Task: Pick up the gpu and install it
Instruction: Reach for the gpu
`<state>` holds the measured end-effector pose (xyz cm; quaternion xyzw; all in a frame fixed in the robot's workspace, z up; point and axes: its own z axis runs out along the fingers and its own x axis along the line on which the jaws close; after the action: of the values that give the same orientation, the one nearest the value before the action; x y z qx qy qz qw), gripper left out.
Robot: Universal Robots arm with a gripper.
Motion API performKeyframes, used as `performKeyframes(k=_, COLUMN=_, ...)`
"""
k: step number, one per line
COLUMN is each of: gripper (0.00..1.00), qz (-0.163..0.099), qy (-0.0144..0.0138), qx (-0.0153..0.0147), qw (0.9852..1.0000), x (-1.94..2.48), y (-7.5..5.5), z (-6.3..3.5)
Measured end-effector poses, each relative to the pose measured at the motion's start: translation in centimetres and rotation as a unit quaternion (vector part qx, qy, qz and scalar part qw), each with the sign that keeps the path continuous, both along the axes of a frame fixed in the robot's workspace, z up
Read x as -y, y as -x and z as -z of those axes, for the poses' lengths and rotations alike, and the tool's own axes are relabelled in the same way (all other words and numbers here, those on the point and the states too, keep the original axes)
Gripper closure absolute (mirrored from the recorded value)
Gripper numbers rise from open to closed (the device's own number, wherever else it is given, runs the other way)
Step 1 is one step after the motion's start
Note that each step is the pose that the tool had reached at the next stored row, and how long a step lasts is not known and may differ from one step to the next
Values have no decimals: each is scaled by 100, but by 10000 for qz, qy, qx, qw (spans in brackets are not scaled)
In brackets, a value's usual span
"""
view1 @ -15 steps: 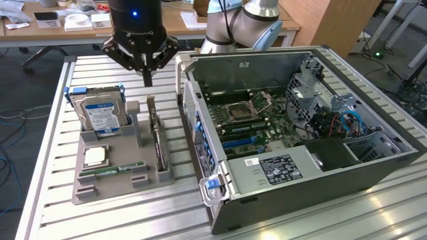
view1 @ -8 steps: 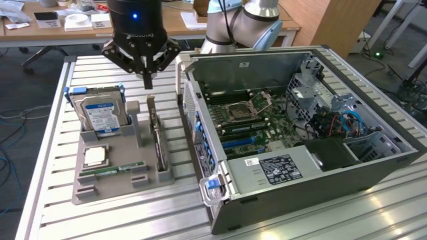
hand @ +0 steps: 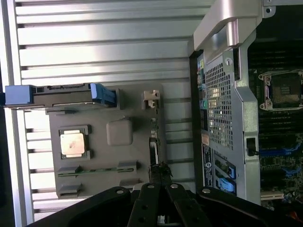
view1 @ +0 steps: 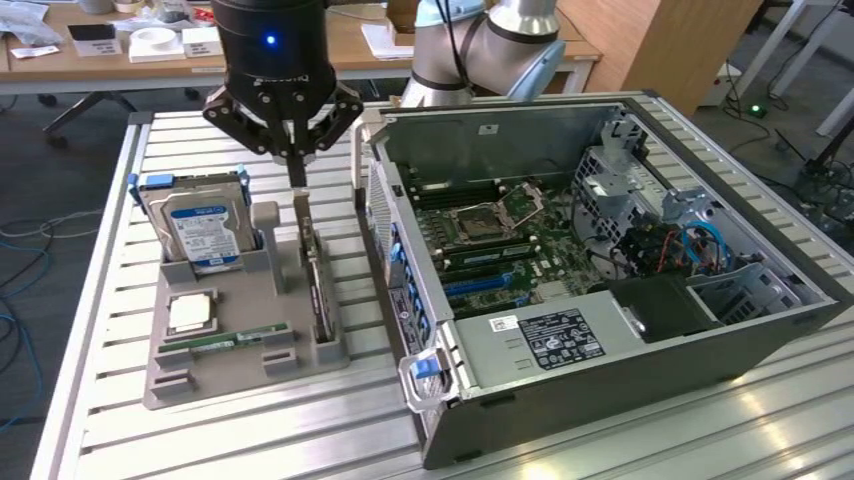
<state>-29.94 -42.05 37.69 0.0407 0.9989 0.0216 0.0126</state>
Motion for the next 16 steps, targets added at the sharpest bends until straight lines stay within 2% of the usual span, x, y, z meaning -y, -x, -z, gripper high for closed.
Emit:
performKeyframes(k=11, gripper=89, qz=0, qy=14, qx=1, qw=10000, x=210, y=7, z=1)
performKeyframes(k=16, gripper=89, qz=0, qy=19, qx=0, qw=10000, x=222, y=7, z=1)
